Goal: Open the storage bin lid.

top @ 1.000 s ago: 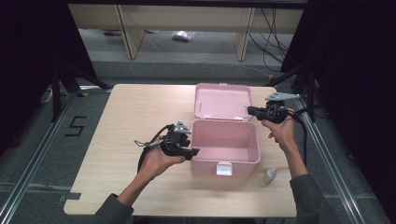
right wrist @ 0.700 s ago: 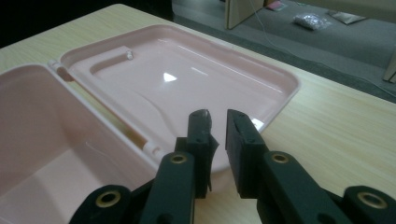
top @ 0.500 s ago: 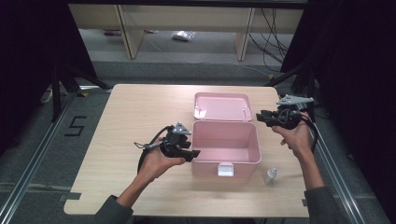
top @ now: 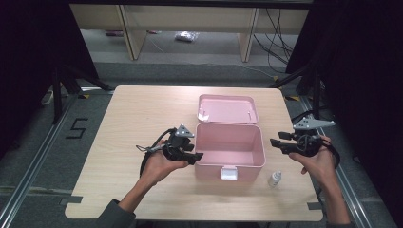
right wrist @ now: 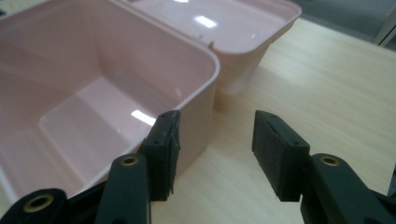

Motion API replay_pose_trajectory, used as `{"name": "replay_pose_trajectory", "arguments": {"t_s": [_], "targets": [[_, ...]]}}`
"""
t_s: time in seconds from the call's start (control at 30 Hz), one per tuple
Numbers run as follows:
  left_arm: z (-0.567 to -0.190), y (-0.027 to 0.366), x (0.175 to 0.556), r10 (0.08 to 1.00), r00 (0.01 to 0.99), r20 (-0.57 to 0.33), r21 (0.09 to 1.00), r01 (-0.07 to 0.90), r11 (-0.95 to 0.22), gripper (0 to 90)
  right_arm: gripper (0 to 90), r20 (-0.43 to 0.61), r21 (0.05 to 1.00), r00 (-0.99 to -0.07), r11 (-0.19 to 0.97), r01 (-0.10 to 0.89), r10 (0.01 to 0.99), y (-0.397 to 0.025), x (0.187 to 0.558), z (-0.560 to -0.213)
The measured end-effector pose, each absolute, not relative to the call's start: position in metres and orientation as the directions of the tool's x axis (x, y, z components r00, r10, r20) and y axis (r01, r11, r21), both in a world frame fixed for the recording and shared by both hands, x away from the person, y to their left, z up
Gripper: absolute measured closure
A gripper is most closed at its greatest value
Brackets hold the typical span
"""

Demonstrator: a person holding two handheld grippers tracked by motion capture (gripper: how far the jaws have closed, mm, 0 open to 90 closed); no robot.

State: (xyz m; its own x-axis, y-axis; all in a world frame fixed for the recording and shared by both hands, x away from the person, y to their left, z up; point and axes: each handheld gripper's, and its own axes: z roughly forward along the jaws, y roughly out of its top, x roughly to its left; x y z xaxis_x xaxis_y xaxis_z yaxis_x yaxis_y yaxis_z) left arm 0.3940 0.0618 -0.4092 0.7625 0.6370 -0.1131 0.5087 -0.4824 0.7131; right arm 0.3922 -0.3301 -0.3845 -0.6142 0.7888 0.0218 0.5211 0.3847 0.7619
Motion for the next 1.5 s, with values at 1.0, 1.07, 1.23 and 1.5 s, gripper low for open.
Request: {"name": "replay_pose_trajectory", "arguments": {"t_s": [1.0,1.07,1.23,1.5], "targets": [[-0.414,0.066,0.392,0.637,0.753,-0.165,0.737,0.524,-0.427,51.9,38.7,0.006,0.588,-0.612,0.492,0.641,0.791,-0.321,0.352,-0.404],[-0.414,0.066,0.392,0.639,0.753,-0.16,0.737,0.522,-0.43,51.9,38.1,0.0,0.577,-0.616,0.503,0.643,0.788,-0.32,0.352,-0.406],[-0.413,0.065,0.391,0.641,0.751,-0.157,0.737,0.521,-0.431,51.9,35.4,-0.016,0.498,-0.637,0.559,0.663,0.77,-0.319,0.352,-0.41],[-0.412,0.063,0.392,0.644,0.751,-0.144,0.727,0.522,-0.446,51.9,35.9,0.012,0.448,-0.619,0.549,0.706,0.785,-0.313,0.351,-0.417]]}}
